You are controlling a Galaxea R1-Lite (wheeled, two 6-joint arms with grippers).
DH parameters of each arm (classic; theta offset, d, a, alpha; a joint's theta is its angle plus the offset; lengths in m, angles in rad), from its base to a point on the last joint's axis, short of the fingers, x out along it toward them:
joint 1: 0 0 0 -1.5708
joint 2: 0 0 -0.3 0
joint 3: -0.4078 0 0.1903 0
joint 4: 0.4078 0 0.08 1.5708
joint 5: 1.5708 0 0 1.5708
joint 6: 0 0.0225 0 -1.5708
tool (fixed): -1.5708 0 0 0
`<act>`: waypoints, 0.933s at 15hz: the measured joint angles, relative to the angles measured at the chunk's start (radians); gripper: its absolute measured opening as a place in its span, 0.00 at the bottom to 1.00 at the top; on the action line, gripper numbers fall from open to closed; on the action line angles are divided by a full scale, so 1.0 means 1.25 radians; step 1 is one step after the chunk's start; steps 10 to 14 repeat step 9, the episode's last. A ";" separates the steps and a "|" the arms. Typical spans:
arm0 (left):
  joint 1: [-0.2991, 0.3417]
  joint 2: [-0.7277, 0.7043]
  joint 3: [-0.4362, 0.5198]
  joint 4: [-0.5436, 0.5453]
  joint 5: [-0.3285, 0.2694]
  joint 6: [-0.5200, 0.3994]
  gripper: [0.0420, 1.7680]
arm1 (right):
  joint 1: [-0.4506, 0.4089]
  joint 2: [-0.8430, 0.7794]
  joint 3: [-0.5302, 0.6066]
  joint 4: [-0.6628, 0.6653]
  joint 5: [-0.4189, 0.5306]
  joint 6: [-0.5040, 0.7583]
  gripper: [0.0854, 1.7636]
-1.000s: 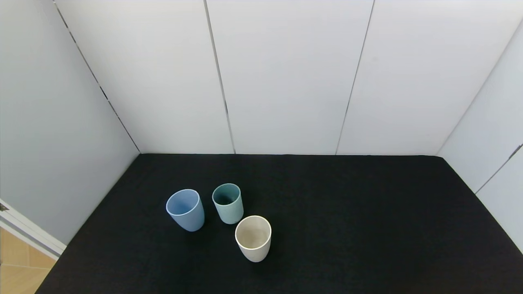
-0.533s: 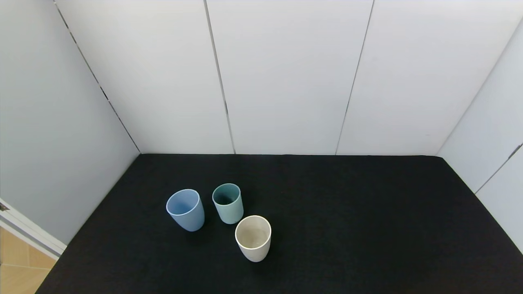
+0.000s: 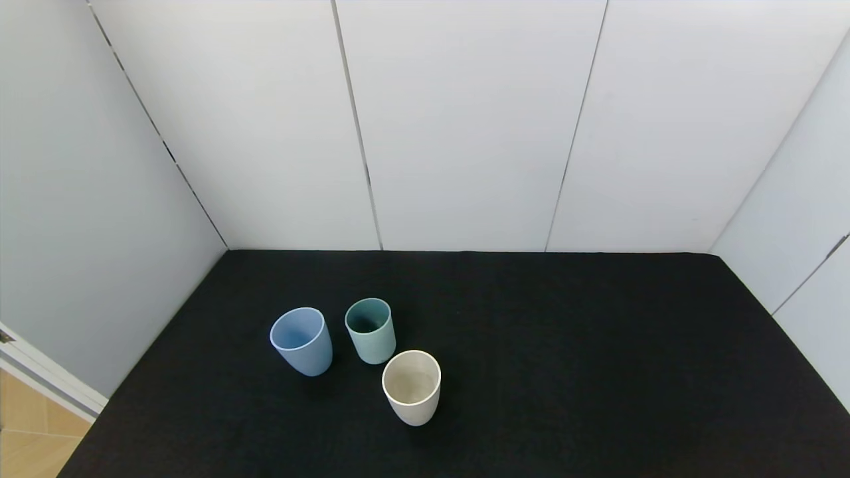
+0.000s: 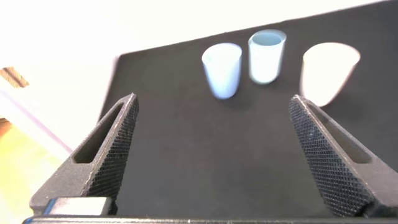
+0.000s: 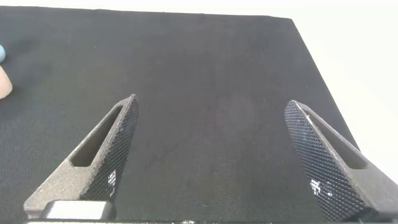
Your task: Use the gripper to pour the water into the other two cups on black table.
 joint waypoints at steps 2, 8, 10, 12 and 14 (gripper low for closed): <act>0.000 -0.005 0.039 0.020 0.011 -0.005 0.97 | 0.000 0.000 0.000 0.000 0.001 0.000 0.97; -0.001 -0.008 0.052 0.022 0.042 -0.116 0.97 | 0.000 0.000 0.000 0.000 0.000 0.000 0.97; -0.001 -0.008 0.052 0.023 0.044 -0.119 0.97 | 0.000 0.000 0.000 0.000 0.000 0.000 0.97; -0.001 -0.008 0.052 0.023 0.044 -0.119 0.97 | 0.000 0.000 0.000 0.000 0.000 0.000 0.97; -0.001 -0.008 0.052 0.023 0.044 -0.119 0.97 | 0.000 0.000 0.000 0.000 0.000 0.000 0.97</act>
